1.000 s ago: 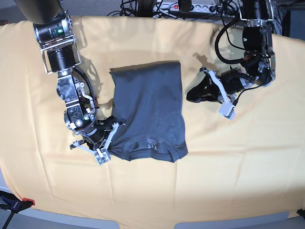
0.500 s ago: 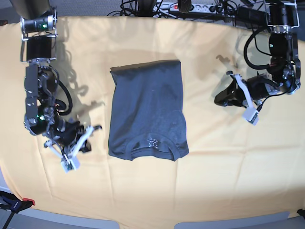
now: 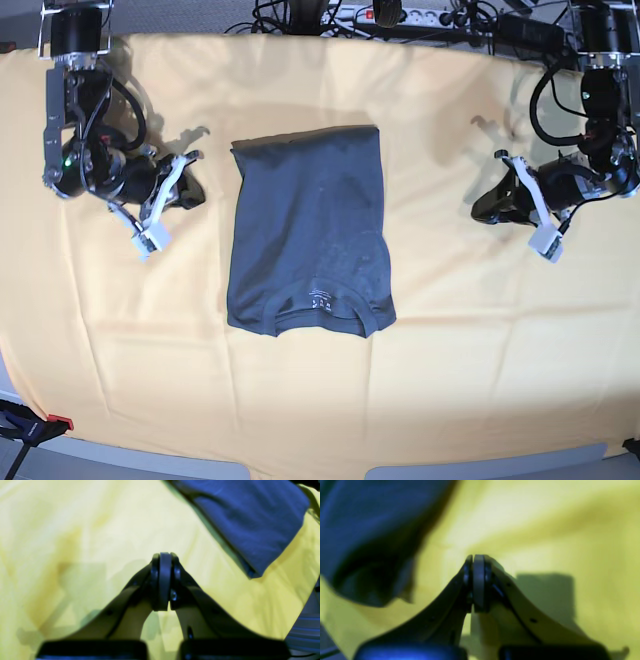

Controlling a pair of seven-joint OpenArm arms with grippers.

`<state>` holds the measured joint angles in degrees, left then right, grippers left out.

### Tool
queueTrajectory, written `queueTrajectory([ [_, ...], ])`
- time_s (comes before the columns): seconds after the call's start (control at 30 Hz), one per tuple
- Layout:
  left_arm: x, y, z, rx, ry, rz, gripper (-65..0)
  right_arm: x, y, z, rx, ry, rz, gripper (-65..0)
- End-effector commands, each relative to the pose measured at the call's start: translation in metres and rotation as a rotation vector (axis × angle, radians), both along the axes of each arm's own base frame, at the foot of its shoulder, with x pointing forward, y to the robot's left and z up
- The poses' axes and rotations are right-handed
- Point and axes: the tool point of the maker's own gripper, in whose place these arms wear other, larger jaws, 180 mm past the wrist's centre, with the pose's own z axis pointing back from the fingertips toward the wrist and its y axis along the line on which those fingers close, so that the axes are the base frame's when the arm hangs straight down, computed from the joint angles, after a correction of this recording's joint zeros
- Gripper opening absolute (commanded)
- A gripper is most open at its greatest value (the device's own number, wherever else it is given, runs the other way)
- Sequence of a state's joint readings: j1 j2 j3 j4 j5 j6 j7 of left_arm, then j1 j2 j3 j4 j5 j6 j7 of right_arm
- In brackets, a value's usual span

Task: Fold the T-shirt properly
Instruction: 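Smooth the folded edge with the right gripper, then withdraw it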

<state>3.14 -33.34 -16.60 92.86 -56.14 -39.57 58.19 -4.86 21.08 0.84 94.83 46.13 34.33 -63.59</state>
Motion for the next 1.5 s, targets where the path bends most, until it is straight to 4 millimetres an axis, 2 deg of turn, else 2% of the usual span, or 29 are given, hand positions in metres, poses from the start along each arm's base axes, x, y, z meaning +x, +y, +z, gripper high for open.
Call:
queueTrajectory([
  [0.0,0.009,0.003,0.02,-0.012,-0.062,0.0,-65.0,-0.011,-0.001,-0.004,-0.011,0.025,0.03,-65.0],
  [0.1,0.01,0.007,0.022,-0.01,-0.069,0.01,-65.0,-0.026,0.013,-0.003,0.076,0.044,0.062,-65.0],
  [0.43,0.012,0.011,0.025,-0.011,-0.079,0.024,-65.0,-0.05,0.059,0.008,0.27,0.085,0.118,-65.0],
  [0.57,0.012,0.011,0.024,-0.01,-0.078,0.024,-65.0,-0.049,0.067,0.025,0.272,0.026,0.149,-65.0],
  [0.83,0.012,0.01,0.025,-0.018,-0.08,0.023,-65.0,-0.066,0.084,0.068,0.262,-0.109,0.231,-65.0],
  [0.97,0.012,0.011,0.025,-0.013,-0.078,0.023,-65.0,-0.05,0.066,0.06,0.098,-0.186,0.207,-65.0],
  [1.1,0.012,0.011,0.025,-0.014,-0.078,0.023,-65.0,-0.02,0.033,0.052,-0.074,-0.265,0.045,-65.0],
  [1.17,0.012,0.011,0.025,-0.014,-0.078,0.023,-65.0,-0.011,0.023,0.052,-0.116,-0.291,-0.013,-65.0],
  [1.27,0.012,0.011,0.025,-0.014,-0.078,0.023,-65.0,-0.01,0.027,0.055,-0.091,-0.304,-0.014,-65.0],
  [1.47,0.012,0.011,0.025,-0.014,-0.078,0.023,-65.0,-0.013,0.057,0.068,0.037,-0.35,0.047,-65.0],
])
